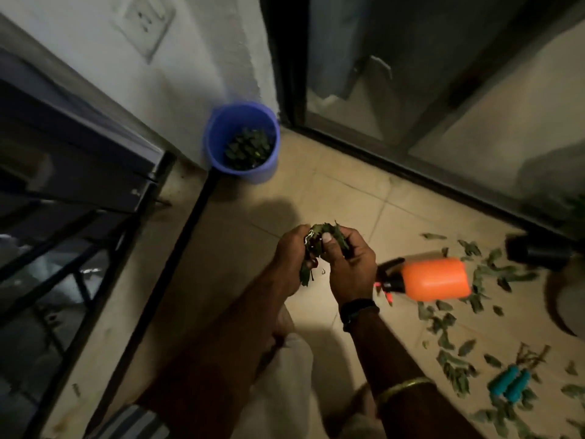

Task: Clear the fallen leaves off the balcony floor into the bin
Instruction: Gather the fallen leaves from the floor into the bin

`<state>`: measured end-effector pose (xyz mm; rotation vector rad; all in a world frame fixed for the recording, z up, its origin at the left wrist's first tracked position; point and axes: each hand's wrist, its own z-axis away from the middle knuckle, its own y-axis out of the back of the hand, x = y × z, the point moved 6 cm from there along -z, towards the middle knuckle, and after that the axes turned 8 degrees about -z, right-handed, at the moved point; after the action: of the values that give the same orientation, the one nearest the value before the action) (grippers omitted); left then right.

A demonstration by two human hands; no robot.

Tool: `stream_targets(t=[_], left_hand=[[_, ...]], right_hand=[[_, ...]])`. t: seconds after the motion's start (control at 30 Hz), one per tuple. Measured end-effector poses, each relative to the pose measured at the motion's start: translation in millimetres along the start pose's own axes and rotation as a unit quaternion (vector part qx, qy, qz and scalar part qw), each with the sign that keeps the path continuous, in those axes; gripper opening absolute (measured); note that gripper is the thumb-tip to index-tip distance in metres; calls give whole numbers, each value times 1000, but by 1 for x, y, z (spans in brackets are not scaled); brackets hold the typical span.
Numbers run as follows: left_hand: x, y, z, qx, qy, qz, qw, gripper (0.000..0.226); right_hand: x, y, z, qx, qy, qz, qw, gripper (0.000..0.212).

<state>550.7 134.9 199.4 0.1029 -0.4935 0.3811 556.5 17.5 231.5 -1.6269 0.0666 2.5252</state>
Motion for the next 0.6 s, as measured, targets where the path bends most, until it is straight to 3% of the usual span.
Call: stream_targets(t=[0.27,0.4,0.6], left_hand=[[119,89,-54,50,-63,24,996,39],[168,118,-94,74,-53,68,994,31],[217,141,-176,122,11,109,987,41]], right_hand=[[-42,-147,-72,-97,35,58,993,15],[-41,-203,-123,-138,11,68,988,9],[-19,-264,-215,-169,-27,157,973,31]])
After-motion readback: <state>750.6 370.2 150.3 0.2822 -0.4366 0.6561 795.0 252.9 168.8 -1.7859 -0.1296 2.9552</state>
